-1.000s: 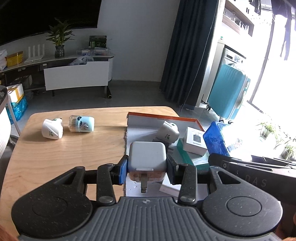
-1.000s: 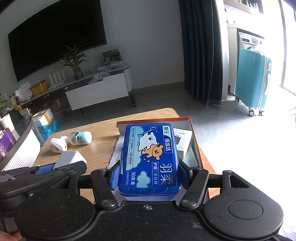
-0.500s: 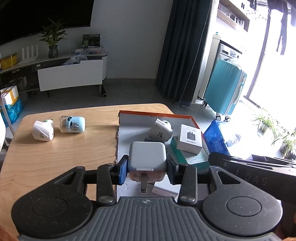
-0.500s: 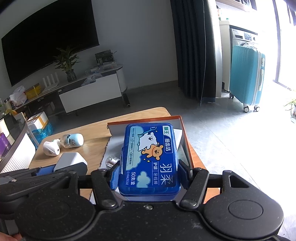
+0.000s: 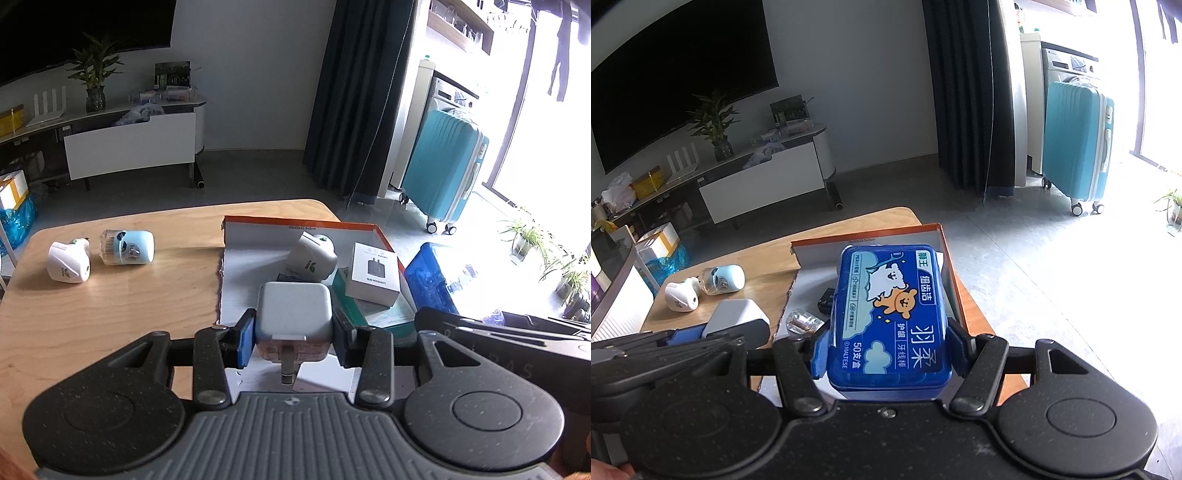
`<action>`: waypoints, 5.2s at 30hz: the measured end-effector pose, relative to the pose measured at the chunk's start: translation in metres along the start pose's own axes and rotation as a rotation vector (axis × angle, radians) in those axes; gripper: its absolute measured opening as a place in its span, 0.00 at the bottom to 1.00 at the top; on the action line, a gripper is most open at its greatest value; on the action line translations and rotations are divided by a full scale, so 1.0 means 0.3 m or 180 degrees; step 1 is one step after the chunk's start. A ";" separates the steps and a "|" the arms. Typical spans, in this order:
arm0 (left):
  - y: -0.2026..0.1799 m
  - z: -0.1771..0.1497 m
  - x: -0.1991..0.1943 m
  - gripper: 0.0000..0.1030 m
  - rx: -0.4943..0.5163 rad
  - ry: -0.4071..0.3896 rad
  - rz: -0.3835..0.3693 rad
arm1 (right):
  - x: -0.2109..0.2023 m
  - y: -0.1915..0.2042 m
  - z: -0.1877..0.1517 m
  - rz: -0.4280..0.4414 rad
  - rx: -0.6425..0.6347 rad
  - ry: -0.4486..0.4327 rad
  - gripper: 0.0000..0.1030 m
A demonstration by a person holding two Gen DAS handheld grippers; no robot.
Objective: Organize rigid objects
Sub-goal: 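Carry the white adapter and blue printed box with both tools over the tray, then open the right tool to drop the blue box while the left tool releases the adapter, then withdraw both open tools toward the white SUPERB plug and toothpick jar, then grasp the white SUPERB plug with the left tool while the right tool grasps the toothpick jar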
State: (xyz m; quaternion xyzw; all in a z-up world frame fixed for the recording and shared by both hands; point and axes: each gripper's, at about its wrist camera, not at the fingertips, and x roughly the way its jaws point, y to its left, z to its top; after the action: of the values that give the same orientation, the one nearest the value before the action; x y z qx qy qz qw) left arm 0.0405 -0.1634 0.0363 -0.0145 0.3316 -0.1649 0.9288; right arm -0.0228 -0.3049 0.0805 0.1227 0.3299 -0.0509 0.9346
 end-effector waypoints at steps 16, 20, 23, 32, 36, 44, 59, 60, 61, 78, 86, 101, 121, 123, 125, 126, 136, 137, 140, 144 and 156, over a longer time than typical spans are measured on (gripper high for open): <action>-0.012 0.021 0.054 0.41 -0.0002 0.0072 -0.0012 | 0.054 -0.010 0.005 -0.0015 0.0016 0.0100 0.71; -0.014 0.026 0.067 0.41 -0.0002 0.0097 -0.0011 | 0.069 -0.013 0.001 -0.0019 0.0018 0.0129 0.71; -0.014 0.029 0.076 0.41 -0.0008 0.0115 -0.0019 | 0.081 -0.019 0.000 -0.0026 0.0024 0.0154 0.71; -0.006 0.053 0.119 0.41 -0.0034 0.0172 -0.0031 | 0.120 -0.023 -0.002 -0.0024 0.0032 0.0234 0.71; -0.007 0.064 0.137 0.41 -0.0014 0.0191 -0.0045 | 0.139 -0.020 0.002 -0.0005 0.0029 0.0267 0.71; -0.013 0.080 0.180 0.41 -0.0016 0.0261 -0.0073 | 0.177 -0.030 -0.008 0.0011 0.0030 0.0360 0.73; -0.068 0.096 0.243 0.44 0.0028 0.0352 -0.0216 | 0.144 -0.074 0.003 -0.0067 0.0101 0.0176 0.76; -0.070 0.098 0.240 0.49 0.0036 0.0339 -0.0226 | 0.143 -0.074 0.003 -0.0074 0.0099 0.0172 0.76; -0.070 0.099 0.236 0.49 0.0035 0.0322 -0.0232 | 0.141 -0.074 0.003 -0.0080 0.0094 0.0169 0.76; 0.056 0.100 0.101 0.77 -0.0081 0.0233 0.0126 | 0.094 0.039 0.023 0.0073 -0.0119 0.0068 0.77; 0.164 0.092 0.043 0.82 -0.0237 0.0179 0.0303 | 0.099 0.137 0.035 0.0210 -0.0277 0.0095 0.80; 0.349 0.072 -0.045 0.85 -0.0535 0.0086 0.0561 | 0.134 0.337 0.040 0.0483 -0.0587 0.0197 0.80; 0.565 0.041 -0.053 0.87 -0.0872 0.0068 0.0826 | 0.252 0.533 0.028 0.0767 -0.0819 0.0395 0.80; 0.577 0.041 -0.047 0.87 -0.0885 0.0075 0.0834 | 0.268 0.545 0.028 0.0775 -0.0828 0.0412 0.80; 0.587 0.039 -0.039 0.88 -0.0892 0.0079 0.0840 | 0.281 0.553 0.029 0.0784 -0.0835 0.0431 0.80; 0.592 0.039 -0.034 0.89 -0.0890 0.0080 0.0842 | 0.286 0.558 0.029 0.0786 -0.0845 0.0438 0.80; 0.665 0.032 0.066 0.98 -0.0669 -0.0007 0.0939 | 0.320 0.536 0.036 0.0813 -0.0750 0.0472 0.80; 0.672 0.034 0.084 0.98 -0.0623 -0.0003 0.0961 | 0.323 0.532 0.035 0.0814 -0.0738 0.0478 0.80; 0.691 0.043 0.137 0.98 -0.0492 0.0015 0.1005 | 0.338 0.524 0.040 0.0814 -0.0704 0.0484 0.80; 0.705 0.056 0.206 1.00 -0.0340 -0.0002 0.1039 | 0.372 0.524 0.046 0.0805 -0.0678 0.0510 0.80; 0.763 0.066 0.378 0.93 -0.0048 0.0006 0.1246 | 0.466 0.545 0.079 0.0882 -0.0520 0.0535 0.84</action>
State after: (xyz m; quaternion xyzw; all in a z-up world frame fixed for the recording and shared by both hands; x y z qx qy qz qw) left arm 0.2030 0.0154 -0.0488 0.0435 0.3303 0.0213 0.9426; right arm 0.1291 -0.1554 0.0424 0.0945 0.3898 0.1157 0.9087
